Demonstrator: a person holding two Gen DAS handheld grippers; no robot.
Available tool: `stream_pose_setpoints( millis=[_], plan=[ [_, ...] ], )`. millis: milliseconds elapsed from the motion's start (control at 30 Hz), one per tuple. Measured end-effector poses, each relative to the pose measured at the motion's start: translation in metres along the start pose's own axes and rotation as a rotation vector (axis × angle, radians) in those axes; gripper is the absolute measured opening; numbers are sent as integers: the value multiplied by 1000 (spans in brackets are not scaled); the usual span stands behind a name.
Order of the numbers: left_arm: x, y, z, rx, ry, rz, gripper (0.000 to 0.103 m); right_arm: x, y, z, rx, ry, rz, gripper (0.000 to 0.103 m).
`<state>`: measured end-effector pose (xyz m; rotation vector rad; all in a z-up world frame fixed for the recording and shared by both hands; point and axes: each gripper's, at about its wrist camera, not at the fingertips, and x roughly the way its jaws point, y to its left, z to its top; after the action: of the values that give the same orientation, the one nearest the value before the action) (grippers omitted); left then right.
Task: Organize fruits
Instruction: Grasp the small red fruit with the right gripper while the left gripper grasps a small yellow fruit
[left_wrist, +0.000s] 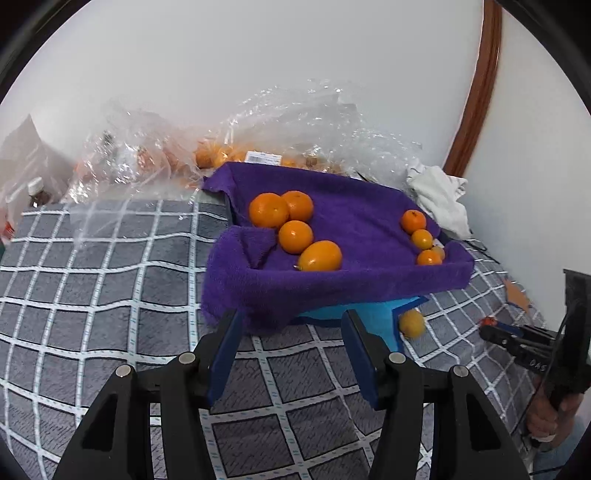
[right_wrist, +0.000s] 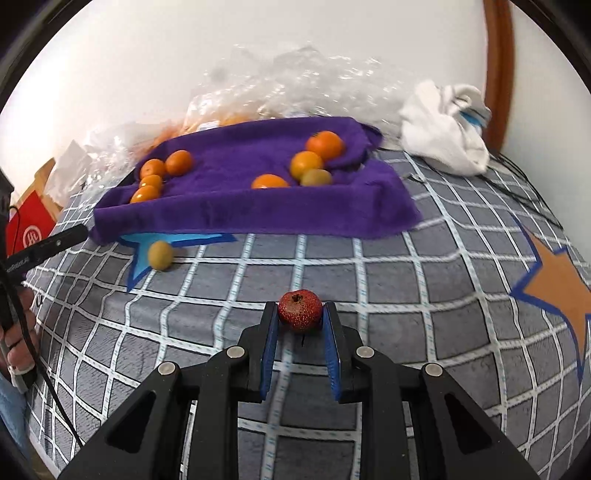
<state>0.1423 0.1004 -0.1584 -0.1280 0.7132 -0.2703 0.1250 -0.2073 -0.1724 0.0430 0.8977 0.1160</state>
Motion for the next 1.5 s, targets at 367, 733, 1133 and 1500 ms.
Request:
stream_pose_setpoints(
  millis=[367,733,1133,1500],
  plan=[
    [1,-4,1,32,2,19,53,-6,4,10,-4,-31,-29,24],
    [0,-11,-2,56,10,-41,54,-14,5,10,-25,-57,-48,24],
    [1,-65,-3,118,80,-143,55,-28,-17,14,-23,-64,-79,24],
    [52,-108,-4,151,218,-90,51,-45,-40,2,24,-60,-64,24]
  ],
)
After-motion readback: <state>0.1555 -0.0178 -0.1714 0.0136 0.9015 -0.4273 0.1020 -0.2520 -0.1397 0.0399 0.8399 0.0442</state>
